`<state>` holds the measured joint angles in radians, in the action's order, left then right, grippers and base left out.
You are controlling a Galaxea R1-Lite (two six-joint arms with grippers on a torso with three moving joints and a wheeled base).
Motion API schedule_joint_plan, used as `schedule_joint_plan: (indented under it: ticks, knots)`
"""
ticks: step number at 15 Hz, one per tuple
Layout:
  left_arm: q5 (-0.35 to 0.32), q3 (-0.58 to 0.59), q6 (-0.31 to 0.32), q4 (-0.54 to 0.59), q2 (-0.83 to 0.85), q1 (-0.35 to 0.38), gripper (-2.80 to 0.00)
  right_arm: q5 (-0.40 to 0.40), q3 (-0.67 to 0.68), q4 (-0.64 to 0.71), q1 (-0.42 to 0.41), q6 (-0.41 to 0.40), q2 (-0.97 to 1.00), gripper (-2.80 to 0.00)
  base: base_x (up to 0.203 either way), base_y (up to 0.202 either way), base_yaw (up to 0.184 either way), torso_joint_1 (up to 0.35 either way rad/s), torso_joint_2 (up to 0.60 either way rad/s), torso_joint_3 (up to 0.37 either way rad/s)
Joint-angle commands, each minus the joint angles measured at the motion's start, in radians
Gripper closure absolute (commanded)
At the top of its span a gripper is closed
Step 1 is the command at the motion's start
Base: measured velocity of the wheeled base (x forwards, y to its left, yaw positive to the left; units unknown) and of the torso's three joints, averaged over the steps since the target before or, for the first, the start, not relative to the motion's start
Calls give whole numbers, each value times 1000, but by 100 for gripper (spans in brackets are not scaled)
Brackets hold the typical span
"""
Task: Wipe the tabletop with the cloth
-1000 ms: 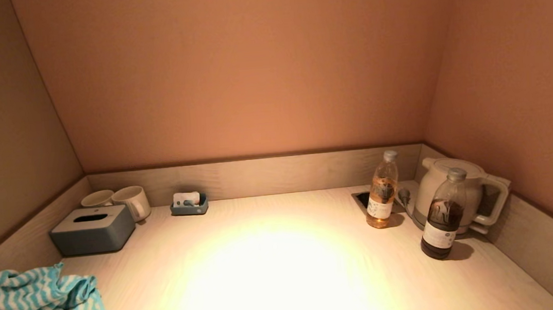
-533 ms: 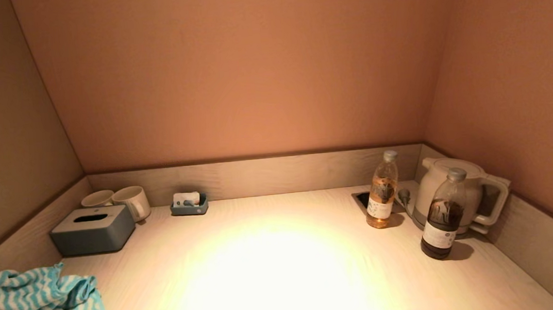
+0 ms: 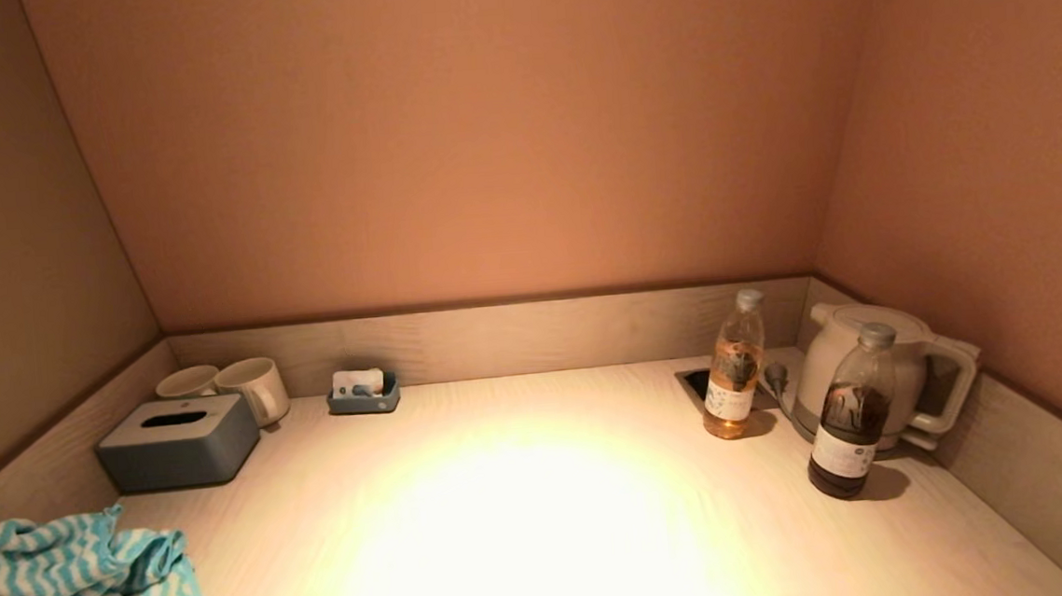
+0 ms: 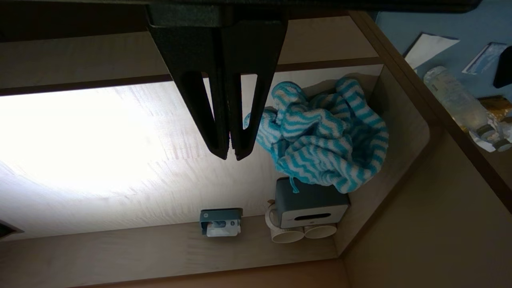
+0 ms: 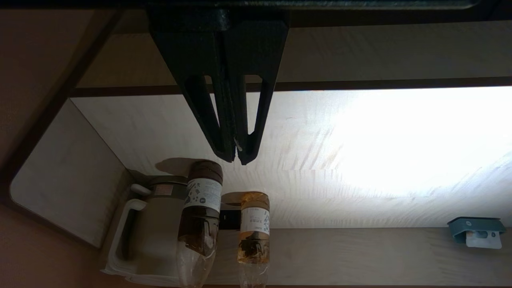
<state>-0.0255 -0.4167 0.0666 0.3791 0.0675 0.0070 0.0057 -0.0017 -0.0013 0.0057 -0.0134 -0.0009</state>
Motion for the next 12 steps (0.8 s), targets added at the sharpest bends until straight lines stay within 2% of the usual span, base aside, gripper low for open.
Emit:
schedule_joint_plan:
  ticks: [1, 4, 8, 12]
  knots:
    - [-1, 41, -8, -15, -63, -1, 0, 0, 0, 0, 0, 0, 1, 0, 0, 0, 0, 0, 0, 0]
    - [-8, 114, -15, -173, -68, -1, 0, 0, 0, 0, 0, 0, 1, 0, 0, 0, 0, 0, 0, 0]
    - [-25, 285, -8, -416, -68, -1, 0, 0, 1, 0, 0, 0, 1, 0, 0, 0, 0, 0, 0, 0]
    - [-27, 363, 22, -460, -68, -1, 0, 0, 0, 0, 0, 0, 1, 0, 0, 0, 0, 0, 0, 0]
